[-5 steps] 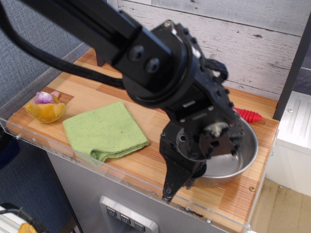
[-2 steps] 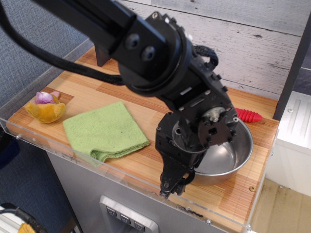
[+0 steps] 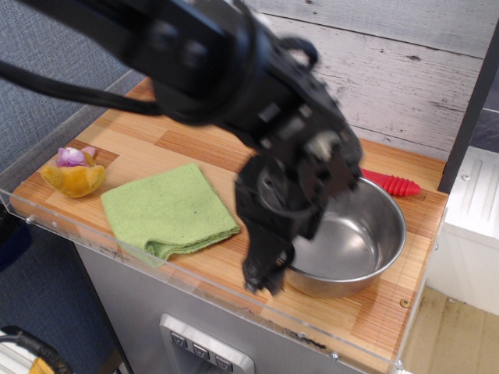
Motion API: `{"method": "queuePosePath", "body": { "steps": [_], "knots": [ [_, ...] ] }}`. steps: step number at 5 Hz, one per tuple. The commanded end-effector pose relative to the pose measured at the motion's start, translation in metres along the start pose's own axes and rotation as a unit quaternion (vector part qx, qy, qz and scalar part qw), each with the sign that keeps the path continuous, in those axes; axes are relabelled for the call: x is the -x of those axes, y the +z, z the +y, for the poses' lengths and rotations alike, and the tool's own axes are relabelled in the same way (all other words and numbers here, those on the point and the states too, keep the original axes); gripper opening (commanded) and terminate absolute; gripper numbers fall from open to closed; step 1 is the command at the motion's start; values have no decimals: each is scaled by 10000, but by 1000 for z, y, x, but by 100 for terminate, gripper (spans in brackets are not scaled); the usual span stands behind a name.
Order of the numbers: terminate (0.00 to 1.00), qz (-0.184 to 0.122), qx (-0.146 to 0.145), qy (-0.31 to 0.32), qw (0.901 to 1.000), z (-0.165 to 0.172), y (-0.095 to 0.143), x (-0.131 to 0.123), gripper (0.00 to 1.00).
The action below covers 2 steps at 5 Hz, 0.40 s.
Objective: Move the bowl to the front right table corner
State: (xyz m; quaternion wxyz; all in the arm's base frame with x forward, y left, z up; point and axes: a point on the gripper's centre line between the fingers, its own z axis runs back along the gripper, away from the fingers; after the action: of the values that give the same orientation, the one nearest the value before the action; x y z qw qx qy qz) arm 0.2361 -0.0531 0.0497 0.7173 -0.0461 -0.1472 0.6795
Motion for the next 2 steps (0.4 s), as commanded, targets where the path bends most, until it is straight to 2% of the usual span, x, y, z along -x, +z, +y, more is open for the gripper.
{"method": "queuePosePath", "body": {
  "steps": [1, 2],
  "knots": [
    [0, -96, 454, 51, 9989, -4, 45, -21, 100],
    [0, -113, 592, 119, 9981, -6, 66, -30, 100]
  ]
}}
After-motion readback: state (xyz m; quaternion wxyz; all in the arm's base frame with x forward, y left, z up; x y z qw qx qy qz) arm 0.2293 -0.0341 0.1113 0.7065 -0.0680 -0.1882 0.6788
